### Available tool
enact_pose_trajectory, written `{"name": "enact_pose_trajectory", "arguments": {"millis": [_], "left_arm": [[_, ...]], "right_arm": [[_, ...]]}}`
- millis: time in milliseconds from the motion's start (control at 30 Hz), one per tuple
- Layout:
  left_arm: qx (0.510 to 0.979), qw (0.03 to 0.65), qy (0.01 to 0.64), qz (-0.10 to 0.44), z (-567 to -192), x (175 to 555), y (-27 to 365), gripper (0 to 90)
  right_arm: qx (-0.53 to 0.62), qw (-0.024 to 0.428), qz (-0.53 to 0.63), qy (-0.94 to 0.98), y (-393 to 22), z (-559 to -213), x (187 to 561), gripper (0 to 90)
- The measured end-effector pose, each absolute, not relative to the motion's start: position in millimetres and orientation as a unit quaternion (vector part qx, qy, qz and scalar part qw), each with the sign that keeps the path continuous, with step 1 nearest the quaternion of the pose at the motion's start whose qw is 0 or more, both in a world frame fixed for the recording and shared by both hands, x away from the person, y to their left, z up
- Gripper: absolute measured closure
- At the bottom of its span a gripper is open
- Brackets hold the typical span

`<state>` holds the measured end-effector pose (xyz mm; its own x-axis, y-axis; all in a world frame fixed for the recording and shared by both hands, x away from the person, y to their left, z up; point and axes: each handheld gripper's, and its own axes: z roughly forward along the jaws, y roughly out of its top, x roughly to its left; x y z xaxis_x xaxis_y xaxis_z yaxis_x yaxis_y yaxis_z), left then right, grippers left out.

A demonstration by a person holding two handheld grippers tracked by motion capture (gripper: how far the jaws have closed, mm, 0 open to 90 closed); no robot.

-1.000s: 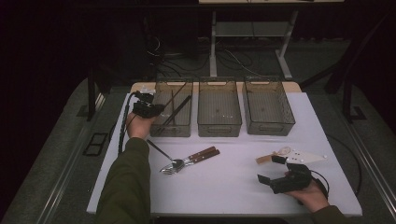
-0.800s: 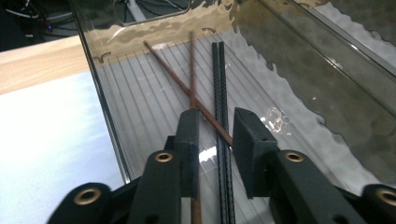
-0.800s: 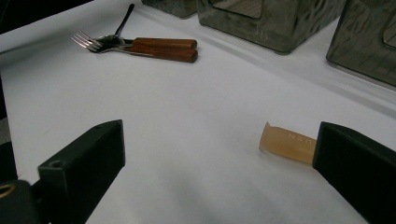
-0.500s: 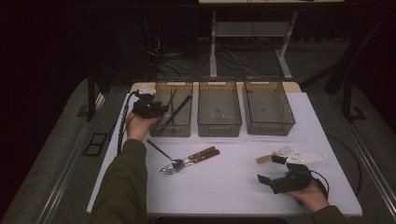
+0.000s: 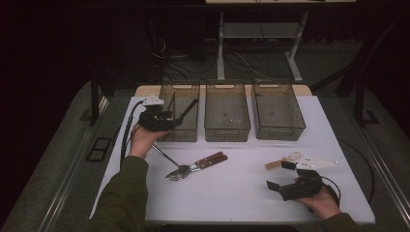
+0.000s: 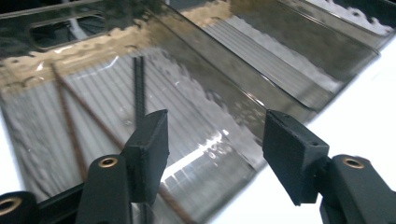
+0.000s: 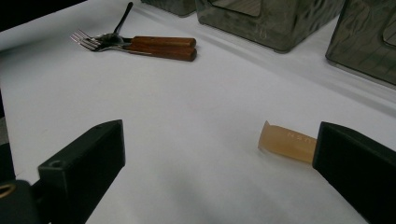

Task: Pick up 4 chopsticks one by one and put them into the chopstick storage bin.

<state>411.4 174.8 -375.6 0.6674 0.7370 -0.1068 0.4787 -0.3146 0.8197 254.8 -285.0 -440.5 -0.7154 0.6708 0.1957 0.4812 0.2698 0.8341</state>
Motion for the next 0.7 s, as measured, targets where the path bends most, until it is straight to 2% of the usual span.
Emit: {"name": "enact_pose_trajectory", "arguments": {"millis": [700], "left_arm": [[0.816,0.464,0.323,0.124,-396,341,161,27.9]], "right_arm": [[0.359,0.100,0.486,0.791,-285,-439,253,2.3]]}}
